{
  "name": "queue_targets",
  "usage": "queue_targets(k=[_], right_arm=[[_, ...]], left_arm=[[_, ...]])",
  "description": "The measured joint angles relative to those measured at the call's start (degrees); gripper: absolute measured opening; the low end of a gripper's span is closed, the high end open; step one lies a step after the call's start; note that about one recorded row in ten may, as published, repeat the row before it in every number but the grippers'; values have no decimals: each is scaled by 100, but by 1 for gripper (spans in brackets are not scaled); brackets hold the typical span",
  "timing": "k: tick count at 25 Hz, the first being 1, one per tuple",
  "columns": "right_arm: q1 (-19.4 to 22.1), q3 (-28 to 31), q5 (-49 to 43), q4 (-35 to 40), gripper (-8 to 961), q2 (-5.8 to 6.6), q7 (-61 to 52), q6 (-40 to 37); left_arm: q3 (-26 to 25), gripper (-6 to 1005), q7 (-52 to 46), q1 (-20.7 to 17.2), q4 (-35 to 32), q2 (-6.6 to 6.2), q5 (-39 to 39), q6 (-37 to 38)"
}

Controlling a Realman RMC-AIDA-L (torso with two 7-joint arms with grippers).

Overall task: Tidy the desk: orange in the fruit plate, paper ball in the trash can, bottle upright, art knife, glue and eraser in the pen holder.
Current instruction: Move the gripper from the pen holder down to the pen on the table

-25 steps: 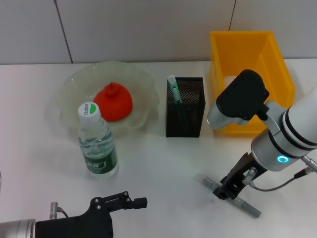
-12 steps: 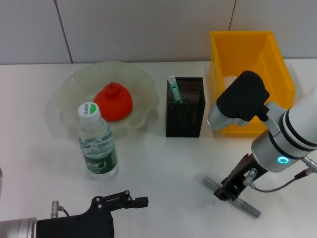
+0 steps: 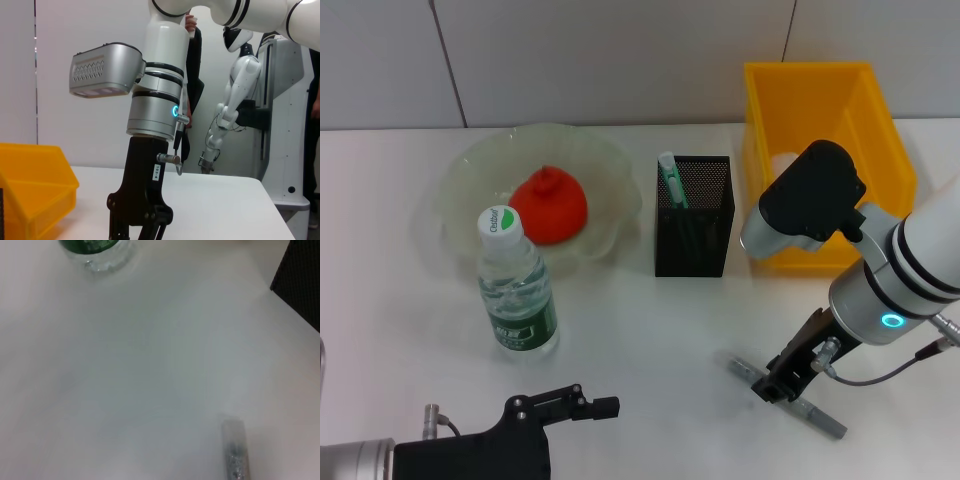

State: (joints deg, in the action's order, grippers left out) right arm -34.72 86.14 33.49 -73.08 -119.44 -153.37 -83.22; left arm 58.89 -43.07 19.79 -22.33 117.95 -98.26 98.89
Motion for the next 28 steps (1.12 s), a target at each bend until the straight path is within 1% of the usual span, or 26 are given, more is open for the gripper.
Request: queue_targets(k=[28], right_arm=[[-96,-45,-1,273,291,8,29,130]], left_arm=[[0,806,0,-8,5,0,0,7]])
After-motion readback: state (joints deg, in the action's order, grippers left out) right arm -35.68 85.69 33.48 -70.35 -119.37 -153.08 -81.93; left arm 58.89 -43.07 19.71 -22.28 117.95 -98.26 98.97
